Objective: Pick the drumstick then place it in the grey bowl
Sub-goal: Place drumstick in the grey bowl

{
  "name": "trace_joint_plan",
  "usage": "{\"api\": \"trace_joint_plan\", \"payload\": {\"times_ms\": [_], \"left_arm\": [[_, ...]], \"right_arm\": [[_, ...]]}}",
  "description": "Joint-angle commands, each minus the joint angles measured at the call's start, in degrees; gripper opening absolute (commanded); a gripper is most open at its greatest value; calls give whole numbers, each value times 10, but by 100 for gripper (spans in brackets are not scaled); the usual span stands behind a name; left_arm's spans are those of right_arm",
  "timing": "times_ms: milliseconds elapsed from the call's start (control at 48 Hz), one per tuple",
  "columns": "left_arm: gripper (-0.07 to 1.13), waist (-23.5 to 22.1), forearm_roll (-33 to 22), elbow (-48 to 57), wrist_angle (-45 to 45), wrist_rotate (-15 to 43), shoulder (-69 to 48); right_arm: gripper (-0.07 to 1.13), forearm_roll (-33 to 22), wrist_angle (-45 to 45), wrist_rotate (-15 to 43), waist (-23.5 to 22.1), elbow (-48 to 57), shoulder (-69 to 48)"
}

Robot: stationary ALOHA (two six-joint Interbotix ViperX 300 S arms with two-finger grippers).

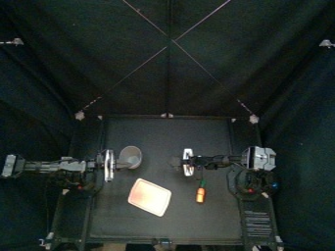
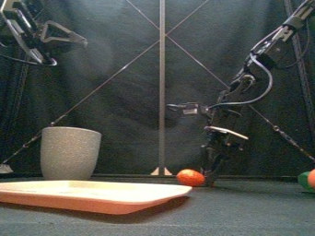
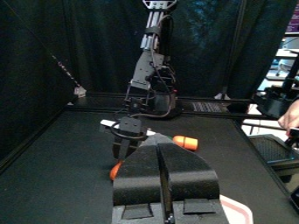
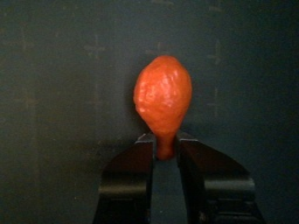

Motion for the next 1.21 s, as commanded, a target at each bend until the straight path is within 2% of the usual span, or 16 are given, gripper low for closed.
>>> {"api": "trace_joint_plan", "payload": {"times_ms": [21,229,479,750,1042,1146,1208], "left_arm": [[-2,1,-1,-6,-4,0,2],[-2,1,1,-5,-5,1,2],[-2,1,2,-6,-5,1,2],[-2,2,2,-7,-16,1,3],[-2,3,11,-6,-23,2,3],[-2,2,12,-5,-22,2,2],[-2,3,12,-4,-22,2,3]], "right_arm": [[45,3,0,4,-3,-11,-10],[43,3,-5,8,4,-38,-43],[43,2,-44,4,29,-150,-58],[44,23,-94,8,38,-286,17],[44,45,-91,7,43,-405,112],[49,46,-76,6,44,-431,131],[57,46,-59,6,45,-443,140]]}}
